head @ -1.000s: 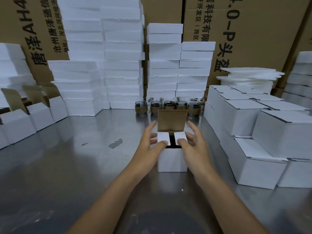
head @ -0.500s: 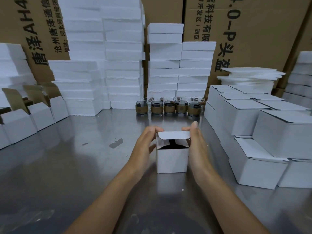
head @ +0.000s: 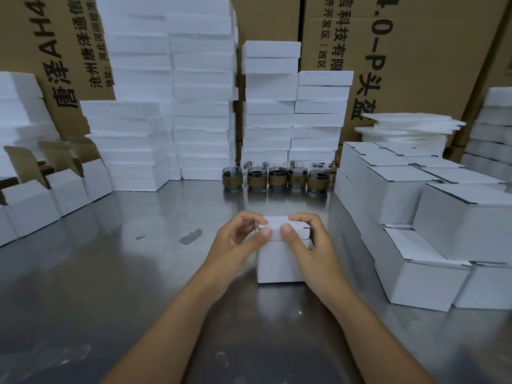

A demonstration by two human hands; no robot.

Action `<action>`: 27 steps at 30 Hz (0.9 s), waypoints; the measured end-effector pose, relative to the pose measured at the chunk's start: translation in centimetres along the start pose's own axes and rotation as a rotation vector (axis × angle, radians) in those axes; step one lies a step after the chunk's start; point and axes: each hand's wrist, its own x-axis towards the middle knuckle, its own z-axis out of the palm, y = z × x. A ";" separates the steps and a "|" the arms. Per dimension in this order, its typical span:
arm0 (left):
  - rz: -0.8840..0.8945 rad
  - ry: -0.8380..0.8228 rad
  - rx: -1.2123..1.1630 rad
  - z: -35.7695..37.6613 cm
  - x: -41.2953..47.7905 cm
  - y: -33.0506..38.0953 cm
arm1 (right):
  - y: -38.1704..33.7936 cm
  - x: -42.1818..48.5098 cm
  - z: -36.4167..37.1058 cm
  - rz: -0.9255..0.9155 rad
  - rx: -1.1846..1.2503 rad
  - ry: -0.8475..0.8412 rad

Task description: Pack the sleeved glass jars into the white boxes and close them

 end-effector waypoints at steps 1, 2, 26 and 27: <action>-0.016 -0.010 -0.005 -0.1 0.1 -0.1 | 0.2 0.0 -0.1 0.010 0.015 0.003; -0.035 -0.017 -0.001 -0.1 0.1 -0.2 | 0.4 0.1 -0.1 0.019 0.021 0.008; -0.050 -0.024 0.286 0.4 -1.1 0.4 | 0.2 0.2 -0.3 0.254 0.092 0.206; -0.052 0.015 0.259 0.5 -1.1 1.0 | 0.3 0.3 -0.4 0.280 0.103 0.249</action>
